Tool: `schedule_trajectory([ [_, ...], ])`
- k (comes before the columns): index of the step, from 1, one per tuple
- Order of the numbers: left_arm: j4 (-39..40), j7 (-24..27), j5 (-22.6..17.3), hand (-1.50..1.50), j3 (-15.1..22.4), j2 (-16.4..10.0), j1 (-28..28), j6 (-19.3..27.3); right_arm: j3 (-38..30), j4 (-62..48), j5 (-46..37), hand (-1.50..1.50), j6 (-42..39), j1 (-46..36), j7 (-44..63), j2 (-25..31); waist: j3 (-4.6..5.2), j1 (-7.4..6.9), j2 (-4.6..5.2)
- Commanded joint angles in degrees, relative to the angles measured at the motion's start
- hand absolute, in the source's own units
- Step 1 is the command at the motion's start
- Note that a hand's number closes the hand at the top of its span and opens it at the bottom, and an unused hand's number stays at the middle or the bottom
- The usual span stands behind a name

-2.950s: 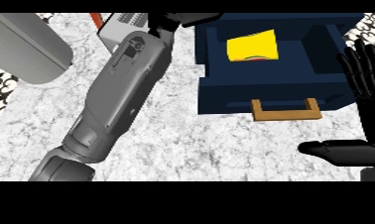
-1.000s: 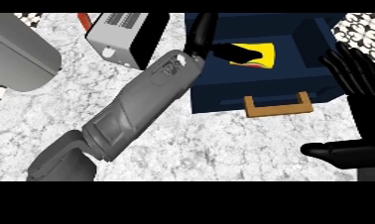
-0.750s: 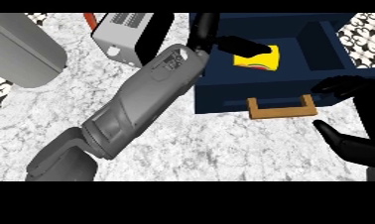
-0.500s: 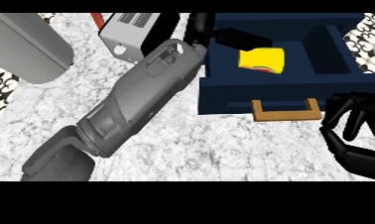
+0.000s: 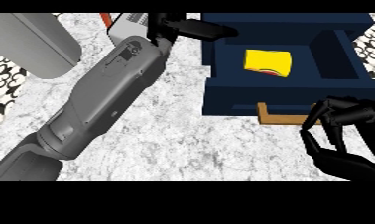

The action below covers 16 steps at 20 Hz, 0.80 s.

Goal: Pick up the cup, place it into the drawer and close the drawer

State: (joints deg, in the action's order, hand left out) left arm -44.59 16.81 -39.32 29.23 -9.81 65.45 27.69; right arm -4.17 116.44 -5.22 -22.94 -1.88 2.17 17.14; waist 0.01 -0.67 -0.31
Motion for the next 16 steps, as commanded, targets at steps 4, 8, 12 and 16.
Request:
schedule_trajectory([
  [4,-14.2,-3.8,0.5,-1.50,-1.7,-7.9,-9.9,-0.3,7.8,-6.4,-15.8,1.50,6.9,-3.7,-0.1,-3.8,0.00,-1.01,-0.02],
  [8,-18.7,-3.8,-0.5,-1.50,-3.2,-11.4,-16.6,-2.9,10.2,-14.7,-24.6,1.50,10.1,-5.2,-7.6,-2.3,-0.02,-1.31,0.15],
  [12,-23.4,-4.9,-2.1,-1.50,-5.4,-15.6,-19.5,-6.0,13.7,-20.1,-33.6,1.50,10.9,-5.3,-10.0,2.1,-0.01,-1.92,0.19],
  [16,-26.6,-2.2,-1.2,-1.50,-6.2,-16.7,-26.2,-6.5,17.9,-30.6,-41.8,1.50,16.3,-12.5,-10.5,-0.7,-0.03,-1.87,0.42],
])
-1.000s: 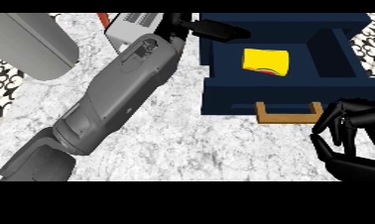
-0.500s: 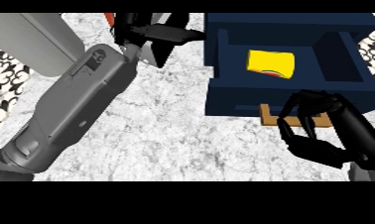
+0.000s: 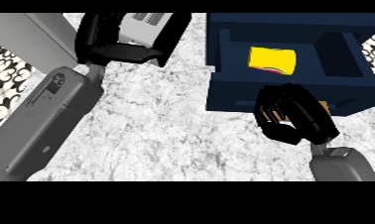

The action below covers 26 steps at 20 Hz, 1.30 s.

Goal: Pick up the cup, place it into the drawer and close the drawer

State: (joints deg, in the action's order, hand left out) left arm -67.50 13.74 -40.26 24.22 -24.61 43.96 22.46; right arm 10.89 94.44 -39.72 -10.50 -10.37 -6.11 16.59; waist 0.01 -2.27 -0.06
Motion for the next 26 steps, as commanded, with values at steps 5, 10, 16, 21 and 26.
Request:
schedule_trajectory([
  [5,-7.1,-1.4,-2.3,-1.50,-5.3,-7.9,-9.3,-6.6,2.7,-24.9,-13.2,1.50,10.6,-11.3,-5.4,-2.3,-0.06,-0.18,0.26],
  [10,-11.5,0.4,1.1,-1.50,-4.7,-6.1,-15.4,-5.5,-0.8,-43.1,-13.3,1.50,15.5,-20.7,-11.1,-5.3,-0.06,0.69,0.30],
  [16,-15.2,-0.2,-1.0,-1.50,-8.0,-8.7,-18.9,-9.0,-6.7,-62.0,-11.5,1.50,16.3,-33.1,-15.3,-5.3,-0.12,-0.88,0.71],
  [21,-10.1,2.6,0.2,-1.50,-8.7,-7.2,-18.1,-11.4,-10.9,-72.9,-10.2,1.50,17.1,-40.4,-18.1,-3.5,-0.15,-1.25,1.48],
  [26,-10.1,2.1,-1.5,-1.50,-10.2,-9.2,-18.5,-15.5,-13.4,-76.8,-8.8,1.50,14.3,-44.3,-19.4,1.1,-0.19,-2.83,2.37],
])
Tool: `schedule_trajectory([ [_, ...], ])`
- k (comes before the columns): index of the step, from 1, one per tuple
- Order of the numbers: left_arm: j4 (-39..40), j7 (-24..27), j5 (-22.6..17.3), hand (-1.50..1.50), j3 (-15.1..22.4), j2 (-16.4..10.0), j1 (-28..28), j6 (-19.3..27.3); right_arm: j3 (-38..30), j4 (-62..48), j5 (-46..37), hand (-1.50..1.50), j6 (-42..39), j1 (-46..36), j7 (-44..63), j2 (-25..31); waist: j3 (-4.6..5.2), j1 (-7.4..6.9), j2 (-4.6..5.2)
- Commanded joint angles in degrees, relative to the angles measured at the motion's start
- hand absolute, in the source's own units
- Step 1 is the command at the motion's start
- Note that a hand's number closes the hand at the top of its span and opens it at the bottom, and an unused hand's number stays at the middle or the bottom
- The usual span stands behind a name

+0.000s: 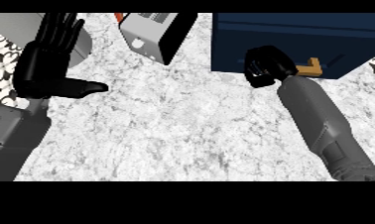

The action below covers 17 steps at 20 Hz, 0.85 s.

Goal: Pick up the cup, place it into the drawer and close the drawer

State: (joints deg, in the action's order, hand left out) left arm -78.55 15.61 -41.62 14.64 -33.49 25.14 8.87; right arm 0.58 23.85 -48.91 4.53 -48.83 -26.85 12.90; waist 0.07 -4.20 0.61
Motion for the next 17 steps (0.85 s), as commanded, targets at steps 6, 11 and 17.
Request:
schedule_trajectory([
  [6,0.0,0.6,-0.3,-1.50,0.2,0.4,-1.1,-3.7,-4.6,-7.6,2.1,1.50,-2.1,-9.0,3.0,4.5,-0.25,-2.56,2.02],
  [11,0.9,0.1,-0.5,-1.50,-0.4,0.2,0.0,-4.5,-6.6,-7.8,4.2,1.50,-3.3,-7.2,-2.2,8.2,-0.36,-2.31,2.41],
  [17,1.2,0.7,0.3,-1.50,0.9,2.3,-0.4,-4.0,-7.2,-8.3,4.5,1.50,-1.8,-7.1,-3.0,7.7,-0.34,-2.51,2.38],
])
